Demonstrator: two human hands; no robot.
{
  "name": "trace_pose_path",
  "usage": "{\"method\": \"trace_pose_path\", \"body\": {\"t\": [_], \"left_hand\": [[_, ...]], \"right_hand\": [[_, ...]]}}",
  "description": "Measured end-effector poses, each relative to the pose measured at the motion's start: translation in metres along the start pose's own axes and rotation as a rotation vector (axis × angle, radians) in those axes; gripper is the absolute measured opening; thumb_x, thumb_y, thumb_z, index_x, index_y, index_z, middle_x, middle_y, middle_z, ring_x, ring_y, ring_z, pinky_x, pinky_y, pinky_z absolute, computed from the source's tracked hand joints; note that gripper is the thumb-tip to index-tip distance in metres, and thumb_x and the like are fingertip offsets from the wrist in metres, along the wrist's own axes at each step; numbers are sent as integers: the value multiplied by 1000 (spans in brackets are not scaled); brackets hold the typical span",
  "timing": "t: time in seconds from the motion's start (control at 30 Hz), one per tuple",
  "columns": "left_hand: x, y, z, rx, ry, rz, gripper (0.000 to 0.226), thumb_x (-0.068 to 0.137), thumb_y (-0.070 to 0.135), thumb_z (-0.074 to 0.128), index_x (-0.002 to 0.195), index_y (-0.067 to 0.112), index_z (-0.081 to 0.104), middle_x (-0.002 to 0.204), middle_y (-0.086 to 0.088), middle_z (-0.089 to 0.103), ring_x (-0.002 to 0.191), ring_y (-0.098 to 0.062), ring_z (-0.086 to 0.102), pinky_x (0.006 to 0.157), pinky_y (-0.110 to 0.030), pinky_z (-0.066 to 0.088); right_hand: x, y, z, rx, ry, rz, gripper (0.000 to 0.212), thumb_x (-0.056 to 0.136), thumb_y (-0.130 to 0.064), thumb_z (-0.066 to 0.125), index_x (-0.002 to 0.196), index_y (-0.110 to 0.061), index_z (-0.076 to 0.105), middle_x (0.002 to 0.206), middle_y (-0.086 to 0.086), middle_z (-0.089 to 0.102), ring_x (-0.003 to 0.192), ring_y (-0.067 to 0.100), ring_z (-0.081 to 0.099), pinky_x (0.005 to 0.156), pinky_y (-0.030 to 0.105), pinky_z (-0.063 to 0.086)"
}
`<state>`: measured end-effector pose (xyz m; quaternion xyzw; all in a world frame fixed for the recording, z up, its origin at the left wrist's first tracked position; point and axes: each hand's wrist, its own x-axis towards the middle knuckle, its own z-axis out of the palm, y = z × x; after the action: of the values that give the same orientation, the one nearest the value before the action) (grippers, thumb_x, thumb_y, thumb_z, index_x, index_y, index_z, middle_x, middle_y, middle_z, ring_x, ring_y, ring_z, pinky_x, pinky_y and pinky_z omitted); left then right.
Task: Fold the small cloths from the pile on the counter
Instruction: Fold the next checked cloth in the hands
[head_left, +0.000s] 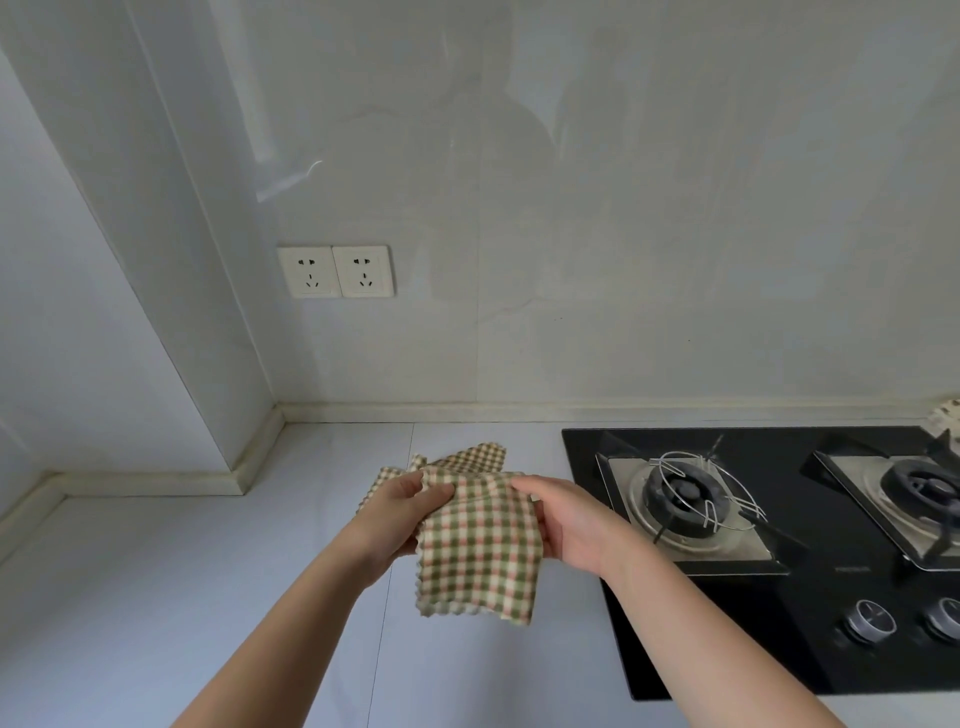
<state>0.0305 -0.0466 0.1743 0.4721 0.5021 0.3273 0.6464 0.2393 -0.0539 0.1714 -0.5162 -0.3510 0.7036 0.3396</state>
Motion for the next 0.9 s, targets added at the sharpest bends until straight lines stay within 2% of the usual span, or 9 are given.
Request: {"method": "trace_pose_path", "body": {"t": [0.1,0.2,0.3,0.4,0.5,0.6,0.67,0.77,0.9], "left_hand": [[-3,5,-1,0,-27,5,24,96,18,57,113,3,63,109,-17,71,105,-34,66,98,-47,50],[-3,7,-4,1,-29,-12,22,96,16,56,113,4,64,111,-18,70,110,-36,63,103,-51,45],[-5,8,-5,-30,-45,7,22,97,12,52,114,4,64,112,-18,70,105,-31,66,95,-44,52],[-7,6,-6,-133,-72,59,26,98,4,43,109,1,67,103,-18,71,86,-24,69,70,-29,58],[-9,8,-8,-117,-76,68,36,99,12,33,102,0,67,95,-19,62,76,-24,58,59,-27,51],[-11,10,-11,109,-22,107,45,104,28,32,98,1,67,89,-14,70,77,-24,66,70,-34,57],[-12,10,-12,277,30,206,29,100,18,48,91,1,70,88,-17,73,81,-27,70,80,-42,56],[-11,7,-17,528,60,395,26,83,-2,64,70,21,64,73,-10,68,67,-19,63,69,-34,52],[-11,1,-21,638,107,546,41,76,-7,68,82,31,55,75,12,59,64,-4,49,65,-19,44]], "right_hand": [[2,0,-2,5,-16,-20,20,99,-14,50,109,-7,65,72,1,69,59,11,64,49,23,49],[2,1,-3,34,-32,-34,20,100,-10,45,105,-8,64,62,-2,64,49,8,59,43,21,44],[4,2,-4,37,-37,-43,26,97,-3,44,110,-6,67,75,3,68,58,11,61,48,22,46],[7,5,-6,117,-38,-88,30,93,2,48,98,-13,74,95,11,67,75,19,61,62,30,46],[2,0,-8,113,-105,-181,35,95,1,38,98,-7,71,86,11,68,71,17,62,59,27,50],[-8,-7,-9,-100,-166,-277,34,93,-15,38,95,1,68,78,11,69,68,17,65,60,27,53],[-9,-8,-9,-288,-116,-367,36,97,-22,45,93,3,70,86,15,72,80,21,69,72,35,58],[-10,-9,-8,-475,-37,-505,29,100,-20,52,85,-10,75,84,4,74,84,13,68,86,41,57],[-15,-12,-7,-498,-27,-541,43,100,-39,45,84,-19,79,96,-2,76,99,11,68,91,30,54]]}}
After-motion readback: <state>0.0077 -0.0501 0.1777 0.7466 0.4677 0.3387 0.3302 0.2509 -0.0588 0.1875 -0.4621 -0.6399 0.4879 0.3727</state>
